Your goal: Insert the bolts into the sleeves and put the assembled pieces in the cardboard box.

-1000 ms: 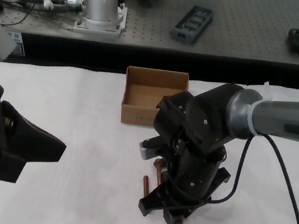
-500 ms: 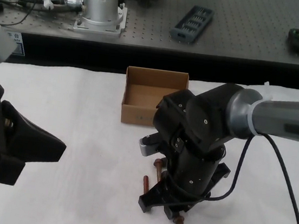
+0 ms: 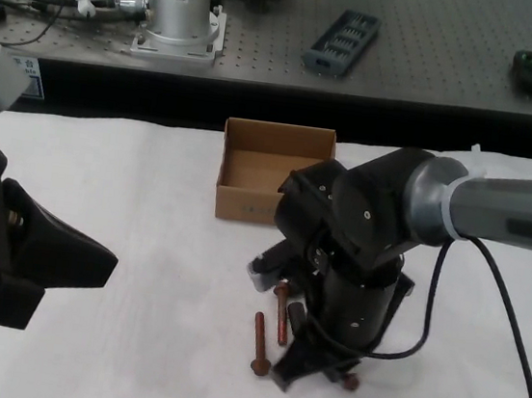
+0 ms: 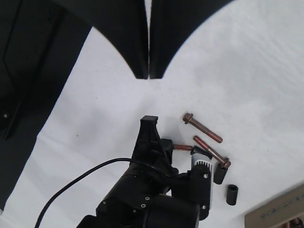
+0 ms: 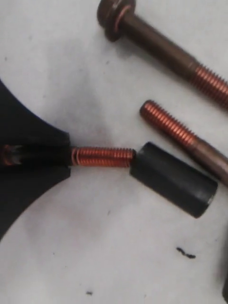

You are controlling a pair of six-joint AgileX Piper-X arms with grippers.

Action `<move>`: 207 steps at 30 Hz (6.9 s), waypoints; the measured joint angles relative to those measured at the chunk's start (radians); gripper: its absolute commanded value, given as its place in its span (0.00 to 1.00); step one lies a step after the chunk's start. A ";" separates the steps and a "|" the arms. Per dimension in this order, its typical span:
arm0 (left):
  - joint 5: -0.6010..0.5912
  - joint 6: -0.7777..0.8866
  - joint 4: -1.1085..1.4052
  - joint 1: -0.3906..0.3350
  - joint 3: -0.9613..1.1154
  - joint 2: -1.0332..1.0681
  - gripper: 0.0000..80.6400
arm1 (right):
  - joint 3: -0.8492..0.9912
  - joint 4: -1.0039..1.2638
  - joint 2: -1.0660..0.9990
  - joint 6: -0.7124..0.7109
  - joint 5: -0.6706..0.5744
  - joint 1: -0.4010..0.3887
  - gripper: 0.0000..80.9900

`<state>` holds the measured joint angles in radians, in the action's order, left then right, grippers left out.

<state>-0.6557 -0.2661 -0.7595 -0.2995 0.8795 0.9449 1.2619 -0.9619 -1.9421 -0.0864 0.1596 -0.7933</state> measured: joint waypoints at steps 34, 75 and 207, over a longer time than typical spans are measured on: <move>0.001 -0.349 0.108 0.000 0.000 0.000 0.01 | 0.002 0.103 0.000 -1.952 -0.249 0.147 0.04; 0.001 -0.421 0.135 0.000 0.000 0.000 0.01 | 0.002 0.111 0.000 -2.107 -0.249 0.196 0.49; 0.167 0.266 0.594 -0.281 0.023 0.564 0.33 | -0.271 -0.243 0.826 0.183 0.009 0.094 0.03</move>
<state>-0.4890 0.0000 -0.1652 -0.5804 0.9027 1.5092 0.9910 -1.2050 -1.1160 0.0966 0.1691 -0.6995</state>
